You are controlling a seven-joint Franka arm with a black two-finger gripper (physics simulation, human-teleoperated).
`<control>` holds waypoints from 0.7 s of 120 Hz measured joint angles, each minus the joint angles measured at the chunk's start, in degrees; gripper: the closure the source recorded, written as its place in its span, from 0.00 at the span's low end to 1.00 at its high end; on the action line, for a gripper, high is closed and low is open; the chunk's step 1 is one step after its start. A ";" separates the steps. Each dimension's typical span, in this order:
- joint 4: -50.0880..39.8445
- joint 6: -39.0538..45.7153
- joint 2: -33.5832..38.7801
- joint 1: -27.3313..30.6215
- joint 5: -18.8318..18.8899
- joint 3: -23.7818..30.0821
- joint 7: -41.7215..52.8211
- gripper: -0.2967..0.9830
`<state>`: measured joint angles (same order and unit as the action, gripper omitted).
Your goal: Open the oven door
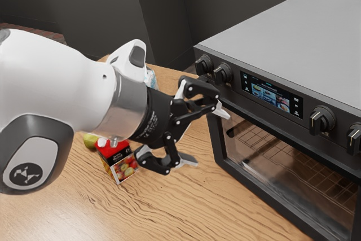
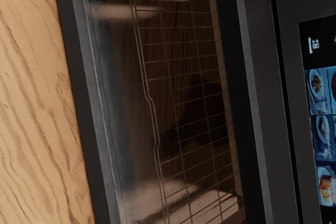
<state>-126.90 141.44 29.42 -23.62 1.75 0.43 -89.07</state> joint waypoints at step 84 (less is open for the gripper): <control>4.59 7.21 -9.57 -2.33 2.00 -4.26 -11.98 0.23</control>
<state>-122.31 148.65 19.85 -25.95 3.75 -3.83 -101.05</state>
